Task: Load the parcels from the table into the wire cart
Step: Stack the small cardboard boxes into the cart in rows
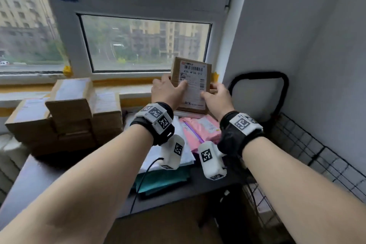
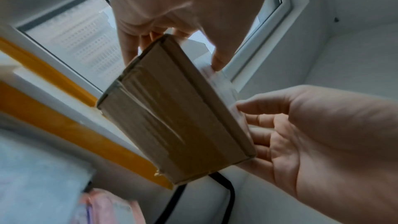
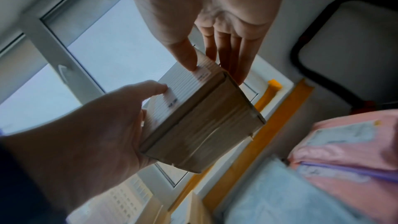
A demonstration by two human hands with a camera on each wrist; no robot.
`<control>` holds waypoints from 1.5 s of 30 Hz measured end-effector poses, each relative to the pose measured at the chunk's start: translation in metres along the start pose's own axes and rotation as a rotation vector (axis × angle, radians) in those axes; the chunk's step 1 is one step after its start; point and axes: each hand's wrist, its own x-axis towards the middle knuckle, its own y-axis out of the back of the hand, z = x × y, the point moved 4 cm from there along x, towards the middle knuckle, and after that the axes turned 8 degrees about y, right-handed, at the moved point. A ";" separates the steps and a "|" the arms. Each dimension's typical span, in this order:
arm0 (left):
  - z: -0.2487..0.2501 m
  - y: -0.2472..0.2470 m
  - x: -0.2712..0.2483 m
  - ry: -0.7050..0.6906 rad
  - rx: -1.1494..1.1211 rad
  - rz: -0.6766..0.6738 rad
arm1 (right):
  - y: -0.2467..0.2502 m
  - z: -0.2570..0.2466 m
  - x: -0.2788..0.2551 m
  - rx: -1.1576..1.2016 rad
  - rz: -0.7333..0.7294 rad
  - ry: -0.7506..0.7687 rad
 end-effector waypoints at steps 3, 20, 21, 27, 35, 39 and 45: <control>0.031 -0.055 -0.034 -0.028 0.002 -0.048 | 0.062 0.035 -0.008 -0.011 0.053 -0.017; 0.134 -0.305 -0.093 -0.119 0.148 -0.362 | 0.276 0.204 0.014 -0.127 0.150 -0.144; 0.137 -0.316 -0.088 -0.120 0.153 -0.375 | 0.281 0.212 0.020 -0.132 0.147 -0.161; 0.156 -0.382 -0.054 -0.064 0.134 -0.490 | 0.308 0.253 0.074 -0.262 0.103 -0.244; 0.142 -0.459 -0.010 0.094 0.221 -0.533 | 0.309 0.327 0.132 -0.292 -0.045 -0.363; 0.118 -0.499 0.004 0.220 0.207 -0.541 | 0.303 0.376 0.155 -0.266 -0.131 -0.425; 0.079 -0.565 0.019 0.393 0.219 -0.484 | 0.287 0.462 0.190 -0.259 -0.291 -0.498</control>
